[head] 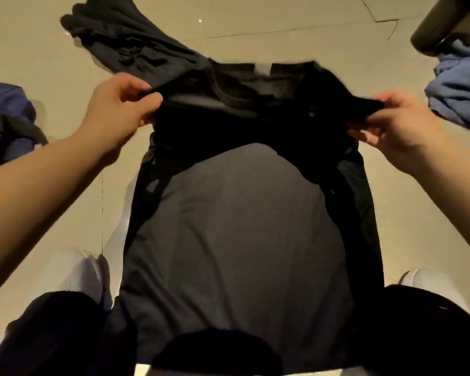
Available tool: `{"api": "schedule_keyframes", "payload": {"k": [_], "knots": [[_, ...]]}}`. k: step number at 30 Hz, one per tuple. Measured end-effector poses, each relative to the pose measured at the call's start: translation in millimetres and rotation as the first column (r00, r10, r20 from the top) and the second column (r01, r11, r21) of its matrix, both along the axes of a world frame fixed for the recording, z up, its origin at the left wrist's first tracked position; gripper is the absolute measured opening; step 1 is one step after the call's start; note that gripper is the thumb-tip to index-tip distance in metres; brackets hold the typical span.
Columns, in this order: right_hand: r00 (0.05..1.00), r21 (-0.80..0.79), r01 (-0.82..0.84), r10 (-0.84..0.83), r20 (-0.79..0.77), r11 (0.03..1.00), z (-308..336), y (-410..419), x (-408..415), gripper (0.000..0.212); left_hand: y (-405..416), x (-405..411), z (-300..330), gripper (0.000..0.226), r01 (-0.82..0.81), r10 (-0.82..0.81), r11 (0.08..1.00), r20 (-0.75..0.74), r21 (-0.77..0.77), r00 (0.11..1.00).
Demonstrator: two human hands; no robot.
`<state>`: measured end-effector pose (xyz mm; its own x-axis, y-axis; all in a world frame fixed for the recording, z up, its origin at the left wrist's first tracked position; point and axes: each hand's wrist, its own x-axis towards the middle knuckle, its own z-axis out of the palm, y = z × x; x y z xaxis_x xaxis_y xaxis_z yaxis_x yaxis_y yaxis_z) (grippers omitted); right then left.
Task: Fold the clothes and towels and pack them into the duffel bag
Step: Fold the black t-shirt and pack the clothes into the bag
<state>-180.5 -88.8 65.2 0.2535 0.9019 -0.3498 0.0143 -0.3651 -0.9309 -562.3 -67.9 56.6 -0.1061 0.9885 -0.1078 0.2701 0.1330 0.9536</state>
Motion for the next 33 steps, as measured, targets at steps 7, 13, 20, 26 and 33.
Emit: {"api": "schedule_keyframes", "payload": {"k": [7,13,20,26,33], "knots": [[0.586,-0.495,-0.389,0.623,0.518,0.777,-59.7,-92.6,11.8,0.030,-103.9,-27.1,-51.4,0.017,0.449,-0.531,0.845,-0.552,-0.290,0.643],[0.529,-0.466,-0.081,0.434,0.729,0.881,-90.4,-149.9,21.5,0.038,-156.2,-53.5,-80.7,0.069,-0.017,-0.221,0.904,-0.499,-0.428,0.838],[0.773,-0.682,0.150,0.345,0.532,0.716,-93.9,-236.6,37.4,0.061,-223.8,-60.4,-78.3,0.055,0.026,-0.306,0.682,-0.252,-0.731,0.918],[0.952,-0.722,0.060,0.178,0.249,0.689,-86.8,-262.2,49.9,0.028,-247.7,-62.1,-82.3,0.064,-0.035,-0.279,0.796,-0.418,-0.604,0.865],[0.602,-0.790,0.034,0.618,0.506,0.613,-80.2,-267.3,55.3,0.029,-257.4,-64.6,-81.1,0.058,0.089,-0.507,0.806,-0.606,-0.585,0.613]]}}
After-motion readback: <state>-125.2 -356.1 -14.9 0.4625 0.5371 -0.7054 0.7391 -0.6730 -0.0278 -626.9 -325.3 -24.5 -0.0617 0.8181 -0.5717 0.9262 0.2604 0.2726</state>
